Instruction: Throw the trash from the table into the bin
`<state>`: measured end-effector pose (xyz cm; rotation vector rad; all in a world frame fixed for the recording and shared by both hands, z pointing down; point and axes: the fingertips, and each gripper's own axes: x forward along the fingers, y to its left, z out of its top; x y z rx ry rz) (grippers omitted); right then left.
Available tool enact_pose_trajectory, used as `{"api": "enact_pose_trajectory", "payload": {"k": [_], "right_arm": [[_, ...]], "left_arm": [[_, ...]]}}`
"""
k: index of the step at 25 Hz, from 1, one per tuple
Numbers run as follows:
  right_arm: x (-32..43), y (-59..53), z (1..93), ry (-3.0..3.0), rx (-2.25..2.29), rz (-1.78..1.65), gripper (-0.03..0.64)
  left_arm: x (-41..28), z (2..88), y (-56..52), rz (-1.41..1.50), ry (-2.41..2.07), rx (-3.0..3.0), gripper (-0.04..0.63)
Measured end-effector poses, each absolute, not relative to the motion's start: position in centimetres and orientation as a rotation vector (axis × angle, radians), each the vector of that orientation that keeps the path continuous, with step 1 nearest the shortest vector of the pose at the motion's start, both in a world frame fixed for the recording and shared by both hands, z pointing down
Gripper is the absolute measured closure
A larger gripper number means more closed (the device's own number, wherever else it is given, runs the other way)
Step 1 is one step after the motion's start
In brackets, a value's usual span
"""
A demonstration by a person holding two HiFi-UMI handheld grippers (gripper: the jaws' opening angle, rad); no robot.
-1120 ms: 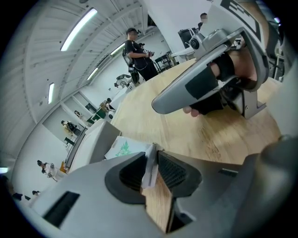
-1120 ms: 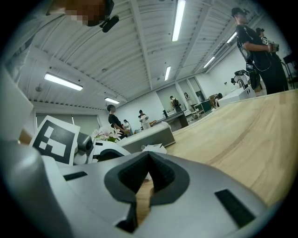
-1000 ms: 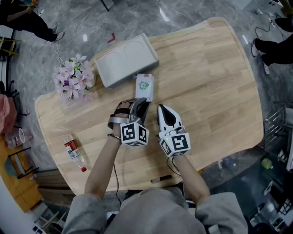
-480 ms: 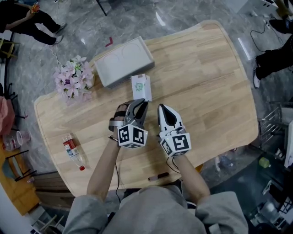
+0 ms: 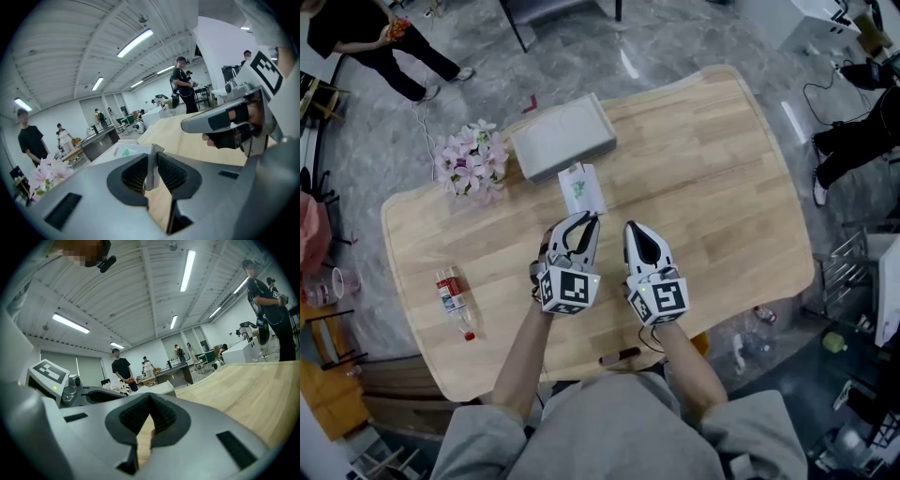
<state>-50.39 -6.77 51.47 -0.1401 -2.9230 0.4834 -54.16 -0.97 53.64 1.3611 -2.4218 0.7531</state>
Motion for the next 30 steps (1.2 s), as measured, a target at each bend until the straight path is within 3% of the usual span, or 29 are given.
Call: {"api": "enact_pose_trajectory", "payload": {"k": [7, 30], "right_arm": [[-49.0, -5.4, 49.0, -2.943, -0.167, 0.480, 0.614], [-44.0, -4.8, 46.4, -2.992, -0.209, 0.491, 0.614]], "left_arm": [[-52.9, 49.4, 0.3, 0.479, -2.551, 1.265, 0.522], [-47.0, 45.7, 2.6, 0.273, -2.686, 1.104, 0.522]]}}
